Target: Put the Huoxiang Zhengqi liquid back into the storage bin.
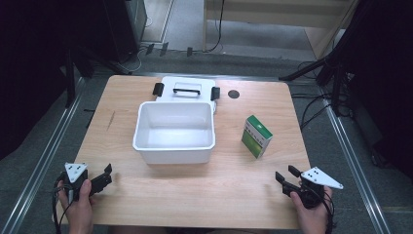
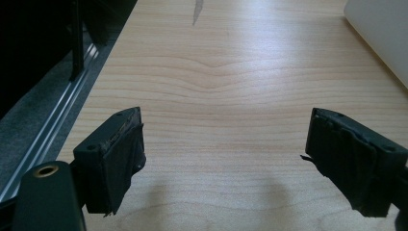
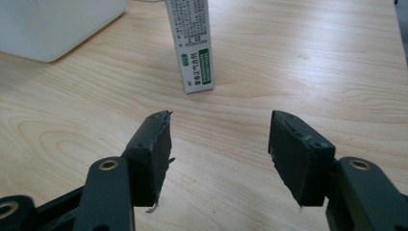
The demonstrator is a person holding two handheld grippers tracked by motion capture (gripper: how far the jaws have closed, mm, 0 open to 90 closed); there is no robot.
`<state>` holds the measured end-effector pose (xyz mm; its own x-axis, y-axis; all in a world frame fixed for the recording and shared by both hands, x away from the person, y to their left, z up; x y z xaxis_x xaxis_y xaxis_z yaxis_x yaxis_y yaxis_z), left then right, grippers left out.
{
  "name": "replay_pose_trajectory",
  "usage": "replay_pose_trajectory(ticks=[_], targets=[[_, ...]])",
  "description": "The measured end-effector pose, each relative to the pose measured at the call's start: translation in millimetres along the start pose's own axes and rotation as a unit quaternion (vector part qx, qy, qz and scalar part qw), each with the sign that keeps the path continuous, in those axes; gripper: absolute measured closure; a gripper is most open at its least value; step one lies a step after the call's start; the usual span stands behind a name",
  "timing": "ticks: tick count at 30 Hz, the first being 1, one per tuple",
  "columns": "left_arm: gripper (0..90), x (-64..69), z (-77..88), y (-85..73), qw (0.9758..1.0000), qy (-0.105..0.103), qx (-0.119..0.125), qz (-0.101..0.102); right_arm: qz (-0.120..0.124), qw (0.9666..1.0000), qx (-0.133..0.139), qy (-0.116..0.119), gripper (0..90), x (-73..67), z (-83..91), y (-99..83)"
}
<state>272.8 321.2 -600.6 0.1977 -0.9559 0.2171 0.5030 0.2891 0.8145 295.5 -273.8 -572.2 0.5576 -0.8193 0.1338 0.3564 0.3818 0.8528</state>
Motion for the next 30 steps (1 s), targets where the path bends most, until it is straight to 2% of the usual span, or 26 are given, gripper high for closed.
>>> replay_pose_trajectory(ticks=[6,9,11,13,14,16,17,18,19,20,24,25,27,28,29,30], targets=[[14.5,0.0,-0.4,-0.4,1.0000,0.003,-0.004,-0.004,-0.014,0.9997,-0.018,0.008,43.5,2.5,2.2,5.0],[14.4,0.1,-0.6,-0.5,1.0000,0.003,-0.005,-0.005,-0.008,0.9985,-0.049,0.022,43.4,4.0,1.3,5.1],[14.5,0.1,-0.6,-0.6,1.0000,0.003,-0.005,-0.006,-0.003,0.9962,-0.078,0.038,43.8,4.3,-0.1,7.4],[14.5,0.3,-0.7,-0.7,1.0000,0.003,-0.006,-0.005,0.000,0.9955,-0.086,0.040,44.6,4.5,-0.5,9.1],[14.4,0.3,-0.7,-0.7,1.0000,0.003,-0.006,-0.004,-0.002,0.9934,-0.100,0.055,45.0,3.4,-1.7,13.3],[14.5,0.3,-0.8,-0.7,1.0000,0.002,-0.006,-0.004,-0.002,0.9897,-0.127,0.066,44.9,2.4,-3.6,16.7],[14.5,0.2,-1.0,-0.7,1.0000,0.003,-0.006,-0.004,-0.002,0.9897,-0.127,0.066,44.9,2.4,-3.6,16.7],[14.5,0.3,-1.2,-0.7,1.0000,0.002,-0.006,-0.004,0.007,0.9853,-0.154,0.072,44.7,2.0,-5.4,20.1],[14.4,0.4,-1.4,-0.8,1.0000,0.002,-0.007,-0.003,0.009,0.9829,-0.167,0.076,43.8,1.4,-5.9,22.1],[14.4,0.3,-1.3,-0.9,0.9999,0.003,-0.009,-0.004,0.009,0.9829,-0.167,0.076,43.8,1.4,-5.9,22.1],[14.5,0.3,-1.7,-0.9,0.9999,0.003,-0.009,-0.003,0.018,0.9749,-0.210,0.071,42.8,3.9,-6.6,32.1],[14.5,0.2,-1.7,-1.0,0.9999,0.003,-0.010,-0.003,0.020,0.9721,-0.222,0.074,42.8,4.6,-6.9,34.3],[14.5,0.2,-1.7,-1.1,0.9999,0.002,-0.011,-0.002,0.031,0.9652,-0.249,0.073,42.1,7.9,-7.5,38.7],[14.5,0.2,-1.7,-1.1,0.9999,0.002,-0.011,-0.002,0.038,0.9576,-0.276,0.075,39.7,10.4,-7.6,44.2],[14.5,0.2,-1.8,-1.1,0.9999,0.002,-0.011,-0.002,0.038,0.9576,-0.276,0.075,39.7,10.4,-7.6,44.2],[14.4,0.2,-1.9,-1.1,0.9999,0.002,-0.011,-0.002,0.040,0.9515,-0.296,0.074,37.1,12.4,-8.0,51.4]])
Point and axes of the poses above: each handheld gripper's, and its own axes: z roughly backward along the jaws, y roughly out of its top, x roughly to its right, the point moved 9 cm from there along -z, roughly forward along the jaws, and after that the axes turned 13 degrees about z, right-handed, at the moved point
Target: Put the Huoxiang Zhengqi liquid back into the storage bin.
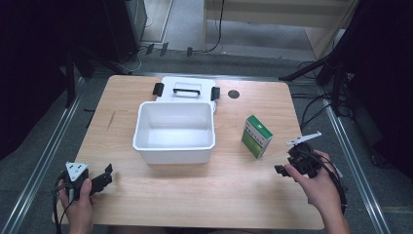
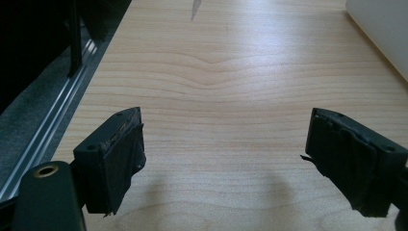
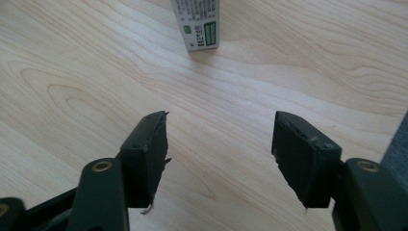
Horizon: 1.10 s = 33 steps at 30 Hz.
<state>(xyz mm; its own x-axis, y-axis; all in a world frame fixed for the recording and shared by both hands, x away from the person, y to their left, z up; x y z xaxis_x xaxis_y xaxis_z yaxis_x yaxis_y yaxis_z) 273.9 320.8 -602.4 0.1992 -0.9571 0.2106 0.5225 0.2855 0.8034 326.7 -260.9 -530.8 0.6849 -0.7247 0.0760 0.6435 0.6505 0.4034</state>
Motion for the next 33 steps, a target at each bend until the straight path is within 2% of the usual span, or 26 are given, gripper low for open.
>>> replay_pose_trajectory(ticks=[2,5,7,8,10,12,13,18,20,23,25,28,29,33], targets=[[14.4,0.0,-0.1,-0.2,1.0000,0.000,-0.002,-0.001,0.001,1.0000,-0.009,0.002,36.2,0.5,1.8,3.5],[14.4,0.0,-0.4,-0.1,1.0000,0.000,-0.001,-0.002,0.006,0.9992,-0.037,0.010,34.1,-0.6,4.9,13.9],[14.4,0.2,-0.5,-0.1,1.0000,0.001,-0.001,-0.003,0.013,0.9980,-0.060,0.019,30.4,-2.2,6.2,24.5],[14.4,0.3,-0.5,-0.1,1.0000,0.001,-0.001,-0.003,0.013,0.9980,-0.060,0.019,30.4,-2.2,6.2,24.5],[14.5,0.1,-0.6,-0.2,1.0000,0.000,-0.002,-0.002,0.014,0.9963,-0.078,0.032,26.9,-2.7,7.9,34.2],[14.5,-0.2,-0.6,-0.3,1.0000,-0.001,-0.003,-0.001,0.015,0.9958,-0.085,0.032,26.5,-2.4,8.5,37.1],[14.5,-0.2,-0.6,-0.3,1.0000,-0.001,-0.004,-0.001,0.020,0.9946,-0.097,0.031,25.5,-1.9,9.8,42.7],[14.5,-0.2,-1.0,-0.4,1.0000,-0.001,-0.005,0.000,0.030,0.9931,-0.108,0.035,24.1,-4.2,13.4,53.8],[14.5,-0.1,-1.1,-0.5,1.0000,-0.001,-0.006,0.001,0.043,0.9916,-0.118,0.028,21.0,-3.9,14.6,59.7],[14.5,0.2,-1.3,-0.5,1.0000,-0.001,-0.006,0.002,0.043,0.9912,-0.123,0.026,20.5,-2.0,14.2,63.6],[14.4,0.1,-1.3,-0.7,1.0000,-0.001,-0.007,0.001,0.029,0.9908,-0.129,0.029,20.4,-0.8,13.9,69.8],[14.4,0.1,-1.6,-0.7,1.0000,-0.001,-0.007,-0.001,0.035,0.9903,-0.130,0.035,20.3,-1.5,11.8,74.0],[14.5,0.3,-1.6,-0.8,1.0000,-0.001,-0.007,-0.001,0.040,0.9891,-0.137,0.035,20.3,-1.7,9.7,77.7],[14.4,0.2,-1.7,-0.8,1.0000,-0.001,-0.008,-0.001,0.041,0.9883,-0.142,0.037,20.4,0.2,6.6,84.3]])
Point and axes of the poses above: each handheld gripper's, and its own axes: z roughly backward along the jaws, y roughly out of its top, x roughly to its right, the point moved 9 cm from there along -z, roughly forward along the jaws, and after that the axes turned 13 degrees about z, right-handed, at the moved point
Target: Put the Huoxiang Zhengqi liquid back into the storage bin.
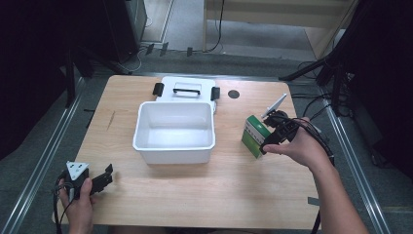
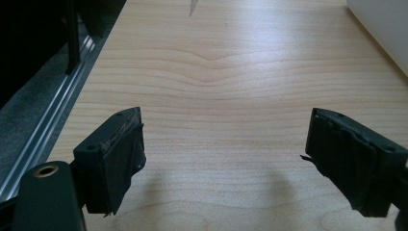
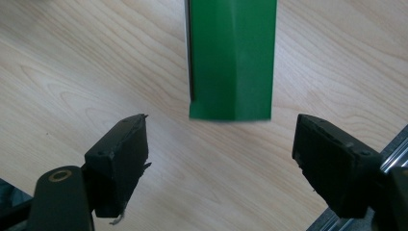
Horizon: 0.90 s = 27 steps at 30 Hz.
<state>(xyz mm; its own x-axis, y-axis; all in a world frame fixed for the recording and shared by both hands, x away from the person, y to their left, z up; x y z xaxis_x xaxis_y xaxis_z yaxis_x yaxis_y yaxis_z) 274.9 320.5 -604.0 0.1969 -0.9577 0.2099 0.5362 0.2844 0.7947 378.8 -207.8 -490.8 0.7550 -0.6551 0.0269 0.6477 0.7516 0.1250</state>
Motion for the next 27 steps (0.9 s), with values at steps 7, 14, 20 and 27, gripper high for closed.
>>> replay_pose_trajectory(ticks=[7,14,20,27], targets=[[14.4,0.1,-0.5,-0.1,1.0000,0.001,-0.001,0.000,0.008,1.0000,-0.004,-0.005,23.0,1.7,5.7,19.4],[14.5,0.0,-0.8,0.0,1.0000,-0.001,-0.002,0.004,0.004,0.9999,-0.007,-0.008,30.0,4.2,7.1,38.0],[14.5,-0.6,-0.7,0.0,1.0000,-0.001,-0.003,0.004,0.003,0.9999,-0.015,0.005,35.1,2.0,4.1,50.4],[14.5,-0.8,-0.8,0.1,1.0000,-0.001,-0.003,0.005,-0.009,0.9995,-0.028,0.006,39.4,6.7,-4.0,58.1]])
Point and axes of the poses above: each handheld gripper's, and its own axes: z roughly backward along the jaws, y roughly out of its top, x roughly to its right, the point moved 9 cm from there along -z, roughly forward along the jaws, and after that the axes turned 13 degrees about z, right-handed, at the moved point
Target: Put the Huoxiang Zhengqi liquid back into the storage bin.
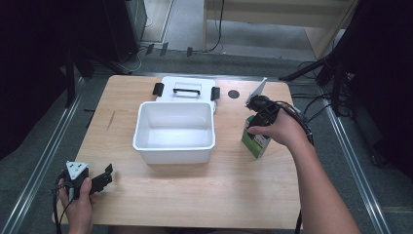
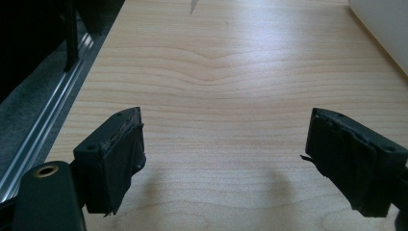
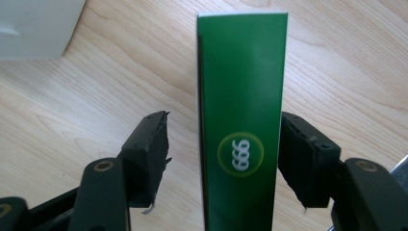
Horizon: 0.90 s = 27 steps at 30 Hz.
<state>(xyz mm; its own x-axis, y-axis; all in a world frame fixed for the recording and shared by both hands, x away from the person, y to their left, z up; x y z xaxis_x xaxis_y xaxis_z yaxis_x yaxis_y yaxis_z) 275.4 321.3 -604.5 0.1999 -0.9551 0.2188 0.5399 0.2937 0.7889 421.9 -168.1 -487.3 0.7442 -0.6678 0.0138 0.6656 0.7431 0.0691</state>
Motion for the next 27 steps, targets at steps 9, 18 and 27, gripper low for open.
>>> replay_pose_trajectory(ticks=[9,18,27], targets=[[14.5,0.1,-0.1,-0.1,1.0000,-0.002,-0.002,0.002,-0.008,0.9999,-0.012,0.007,57.3,4.1,-9.1,2.4],[14.5,-0.1,-0.2,0.0,1.0000,-0.005,-0.002,0.004,0.014,0.9998,-0.011,-0.012,64.2,5.4,-5.8,1.1],[14.5,-0.1,-0.1,-0.3,0.9999,-0.008,-0.004,0.005,0.059,0.9979,0.017,-0.023,64.2,0.9,12.1,6.8]])
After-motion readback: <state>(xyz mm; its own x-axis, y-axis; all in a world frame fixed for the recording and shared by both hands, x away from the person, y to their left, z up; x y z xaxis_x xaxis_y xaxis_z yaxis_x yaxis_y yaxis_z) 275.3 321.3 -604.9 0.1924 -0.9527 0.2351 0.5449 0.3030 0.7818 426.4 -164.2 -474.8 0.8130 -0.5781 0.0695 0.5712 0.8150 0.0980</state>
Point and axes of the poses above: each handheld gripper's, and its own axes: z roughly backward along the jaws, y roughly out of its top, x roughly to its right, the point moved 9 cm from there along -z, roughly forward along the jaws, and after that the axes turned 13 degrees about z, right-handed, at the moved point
